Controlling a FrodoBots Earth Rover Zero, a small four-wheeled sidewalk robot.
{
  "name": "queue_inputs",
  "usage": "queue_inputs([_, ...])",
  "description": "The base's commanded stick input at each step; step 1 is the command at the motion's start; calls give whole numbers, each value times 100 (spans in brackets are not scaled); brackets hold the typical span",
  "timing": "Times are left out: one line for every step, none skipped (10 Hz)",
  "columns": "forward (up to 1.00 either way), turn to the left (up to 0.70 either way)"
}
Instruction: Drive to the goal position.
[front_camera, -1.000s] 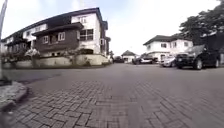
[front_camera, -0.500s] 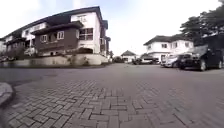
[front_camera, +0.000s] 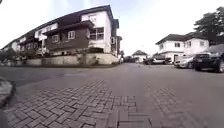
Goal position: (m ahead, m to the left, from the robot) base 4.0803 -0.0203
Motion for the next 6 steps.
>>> queue_inputs([70,0])
queue_inputs([70,0])
queue_inputs([70,0])
queue_inputs([70,0])
queue_inputs([70,0])
queue_inputs([70,0])
